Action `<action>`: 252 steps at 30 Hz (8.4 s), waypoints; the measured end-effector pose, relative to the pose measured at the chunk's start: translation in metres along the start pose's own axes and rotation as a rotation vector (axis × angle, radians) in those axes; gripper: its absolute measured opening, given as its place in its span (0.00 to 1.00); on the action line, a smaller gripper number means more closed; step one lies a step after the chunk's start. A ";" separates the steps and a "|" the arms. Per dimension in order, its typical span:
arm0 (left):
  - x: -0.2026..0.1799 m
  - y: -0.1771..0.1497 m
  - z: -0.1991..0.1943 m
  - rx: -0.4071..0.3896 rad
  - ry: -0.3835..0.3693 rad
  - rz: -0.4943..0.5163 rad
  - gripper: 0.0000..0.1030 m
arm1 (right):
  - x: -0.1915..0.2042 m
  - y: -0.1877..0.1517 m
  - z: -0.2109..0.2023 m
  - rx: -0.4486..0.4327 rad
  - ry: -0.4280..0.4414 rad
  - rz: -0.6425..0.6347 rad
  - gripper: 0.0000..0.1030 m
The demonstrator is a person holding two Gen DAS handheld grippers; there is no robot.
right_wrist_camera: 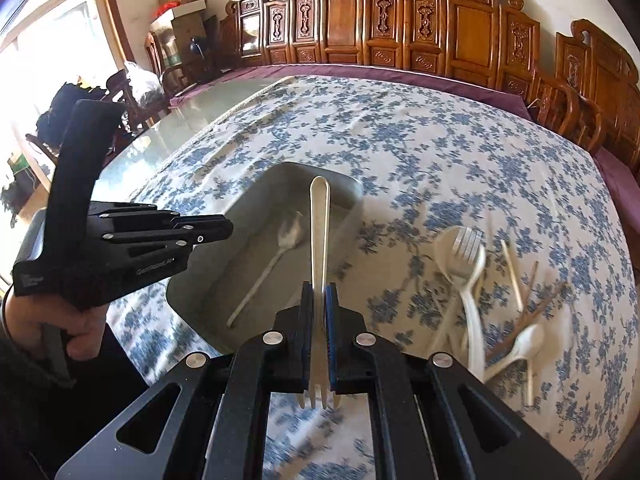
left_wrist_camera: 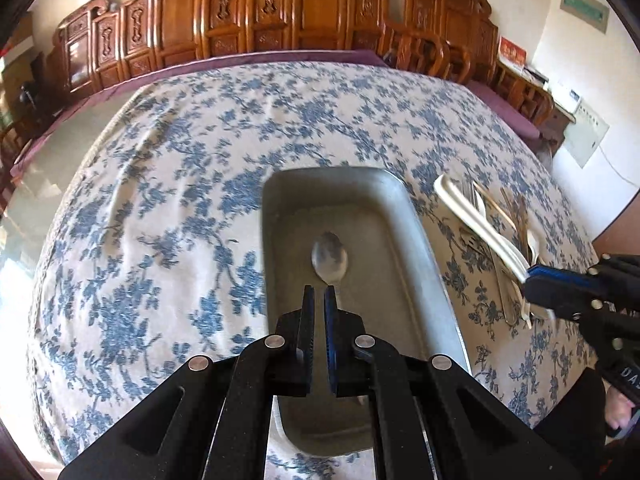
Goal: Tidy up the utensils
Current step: 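Lower the white fork into the tray and open the right tool, then grasp a metal fork with the left tool while the right tool reaches back to the pile, then lift the metal fork with the left tool while the right tool grasps a white plastic spoon, then lower the metal fork into the tray and open the left tool, then carry the white plastic spoon into the tray and open the right tool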
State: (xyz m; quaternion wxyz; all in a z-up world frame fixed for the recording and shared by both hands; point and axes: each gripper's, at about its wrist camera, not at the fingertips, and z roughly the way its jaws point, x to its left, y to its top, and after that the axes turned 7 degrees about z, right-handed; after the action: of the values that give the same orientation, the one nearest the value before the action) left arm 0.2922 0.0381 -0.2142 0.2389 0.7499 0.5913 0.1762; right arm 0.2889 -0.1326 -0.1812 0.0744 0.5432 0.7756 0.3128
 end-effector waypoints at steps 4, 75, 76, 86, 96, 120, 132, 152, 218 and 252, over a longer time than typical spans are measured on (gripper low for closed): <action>0.018 -0.003 -0.005 -0.022 0.010 -0.017 0.04 | 0.014 0.009 0.012 0.006 0.014 0.022 0.07; -0.158 0.042 0.049 0.028 -0.100 0.174 0.28 | -0.184 -0.067 -0.017 -0.153 -0.250 0.256 0.23; -0.161 0.044 0.060 0.052 -0.095 0.176 0.27 | -0.185 -0.067 -0.018 -0.157 -0.240 0.263 0.23; -0.169 0.055 0.104 0.133 -0.145 0.122 0.23 | -0.201 -0.064 -0.021 -0.167 -0.224 0.305 0.23; -0.188 0.061 0.121 0.157 -0.062 0.184 0.17 | -0.202 -0.063 -0.020 -0.165 -0.206 0.325 0.23; -0.158 0.044 0.053 0.025 -0.088 0.157 0.06 | -0.168 -0.041 0.007 -0.127 -0.104 0.264 0.23; -0.138 0.035 0.014 -0.031 -0.086 0.121 0.06 | -0.143 -0.037 0.045 -0.046 -0.095 0.213 0.23; -0.093 0.035 -0.039 -0.094 -0.018 0.073 0.06 | -0.137 -0.040 0.021 -0.107 -0.093 0.193 0.11; 0.004 -0.016 -0.024 -0.085 0.140 0.010 0.06 | -0.013 -0.008 0.004 -0.130 0.101 0.098 0.11; 0.053 -0.034 -0.033 -0.098 0.124 -0.070 0.06 | 0.049 0.025 0.091 0.025 0.039 0.116 0.15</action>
State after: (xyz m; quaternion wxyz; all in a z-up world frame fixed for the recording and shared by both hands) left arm 0.2594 0.1010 -0.2075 0.2443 0.7037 0.6216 0.2425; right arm 0.3310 -0.0471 -0.2284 0.0342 0.5819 0.7480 0.3174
